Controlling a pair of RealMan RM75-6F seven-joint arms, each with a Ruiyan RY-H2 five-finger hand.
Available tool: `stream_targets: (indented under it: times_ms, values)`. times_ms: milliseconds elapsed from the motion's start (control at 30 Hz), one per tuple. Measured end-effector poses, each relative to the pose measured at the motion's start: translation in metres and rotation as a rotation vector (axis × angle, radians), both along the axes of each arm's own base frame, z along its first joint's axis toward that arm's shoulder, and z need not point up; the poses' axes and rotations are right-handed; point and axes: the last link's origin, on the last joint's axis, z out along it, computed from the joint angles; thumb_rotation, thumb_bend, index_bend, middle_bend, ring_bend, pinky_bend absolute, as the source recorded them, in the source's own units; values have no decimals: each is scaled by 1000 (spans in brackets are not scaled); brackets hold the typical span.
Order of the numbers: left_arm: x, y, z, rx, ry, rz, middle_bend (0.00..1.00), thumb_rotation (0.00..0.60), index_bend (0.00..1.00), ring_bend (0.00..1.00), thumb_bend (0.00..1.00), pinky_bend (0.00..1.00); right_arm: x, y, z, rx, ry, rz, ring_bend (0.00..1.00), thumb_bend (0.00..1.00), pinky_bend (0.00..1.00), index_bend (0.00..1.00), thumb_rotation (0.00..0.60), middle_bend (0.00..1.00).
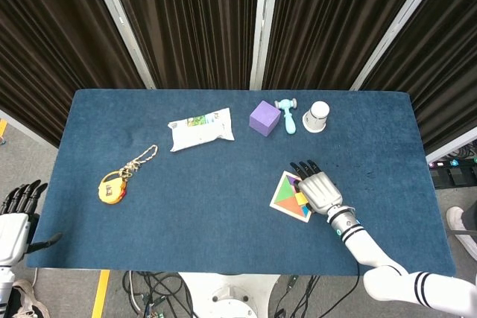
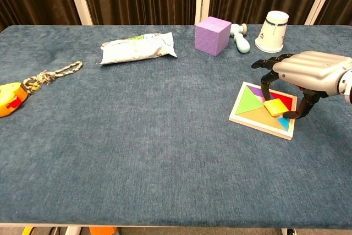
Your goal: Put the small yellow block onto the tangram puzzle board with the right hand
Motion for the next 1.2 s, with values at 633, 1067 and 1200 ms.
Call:
stream_targets:
  times_ms: [633,1067,1200]
  values:
    - [0,0,0,2,-2,-2,17,600,72,0,0,38,4,-1,11,-27,-30,2,0,135,0,313,600,0]
    - [-1,0,0,1,-1,0,17,600,72,0,0,38,17,-7,2,-45,-60,33,0,135,0,121,600,0]
    - [-1,0,0,0,-7,1,18,600,72,0,0,40,19,-9,-5,-38,-53,31,0,135,0,119,600,0]
